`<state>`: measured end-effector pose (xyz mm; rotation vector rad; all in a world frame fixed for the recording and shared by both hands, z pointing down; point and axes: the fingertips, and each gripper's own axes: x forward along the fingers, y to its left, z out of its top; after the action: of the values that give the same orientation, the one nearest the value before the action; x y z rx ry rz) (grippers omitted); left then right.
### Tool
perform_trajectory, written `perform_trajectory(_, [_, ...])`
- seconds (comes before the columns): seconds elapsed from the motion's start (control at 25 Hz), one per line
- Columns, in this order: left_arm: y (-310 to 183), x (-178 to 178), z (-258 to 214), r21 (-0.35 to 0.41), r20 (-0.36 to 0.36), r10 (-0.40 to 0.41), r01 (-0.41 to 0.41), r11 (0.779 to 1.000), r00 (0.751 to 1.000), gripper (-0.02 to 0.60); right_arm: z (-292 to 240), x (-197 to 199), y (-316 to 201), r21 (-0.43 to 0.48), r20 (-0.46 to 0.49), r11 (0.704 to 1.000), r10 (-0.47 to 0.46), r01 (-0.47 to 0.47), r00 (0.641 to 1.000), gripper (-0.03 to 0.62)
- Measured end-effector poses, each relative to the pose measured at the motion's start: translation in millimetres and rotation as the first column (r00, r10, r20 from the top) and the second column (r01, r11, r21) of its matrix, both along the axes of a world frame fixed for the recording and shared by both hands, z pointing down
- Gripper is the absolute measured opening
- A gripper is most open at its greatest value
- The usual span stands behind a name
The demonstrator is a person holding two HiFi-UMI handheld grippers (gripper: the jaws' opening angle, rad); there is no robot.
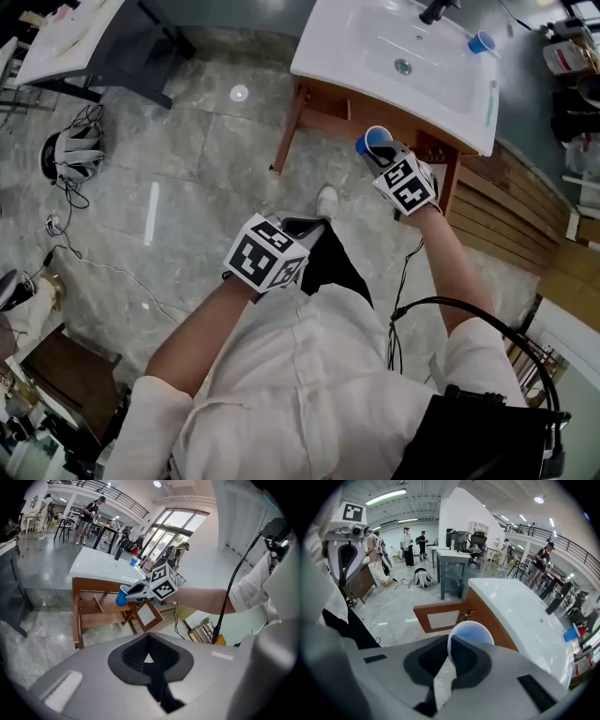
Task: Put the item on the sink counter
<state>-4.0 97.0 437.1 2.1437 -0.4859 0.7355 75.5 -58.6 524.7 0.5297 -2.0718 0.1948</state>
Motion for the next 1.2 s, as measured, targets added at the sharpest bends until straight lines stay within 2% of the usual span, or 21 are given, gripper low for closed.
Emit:
perform_trajectory(0.2, [-2.7,26.5,27.4,-0.047,-0.019,0.024,-0.025,0.999,1.0,0.006,60.8,20.7,-9.1,0.011,-0.044,1.0,0.016,-0.016,0.999,0.018])
perform_trajectory(0.48, [-15.6,54.5,72.6,-0.082,0.0,0.048,-0.048,0.995,0.999,0.006,162.2,52.9,-50.6,0.044,-0.125,0.999,0.035,-0.03,0.992,0.018])
perform_trajectory(0.72, [-33.6,66.6,107.0,-0.106,0.022,0.049,-0.046,0.993,0.999,0.006,232.3,70.1,-86.3,0.062,-0.154,0.997,0.064,-0.055,0.986,0.018])
perform_trajectory(1.0, [-42.2,67.6,127.5,-0.139,0.004,0.007,-0.007,0.99,1.0,0.006,276.9,80.6,-125.9,0.091,-0.179,0.993,0.095,-0.08,0.979,0.018])
perform_trajectory(1.2, [-42.1,64.1,147.6,-0.169,0.021,-0.011,0.015,0.986,1.0,0.006,294.5,76.8,-151.0,0.107,-0.204,0.993,0.065,-0.043,0.977,0.018])
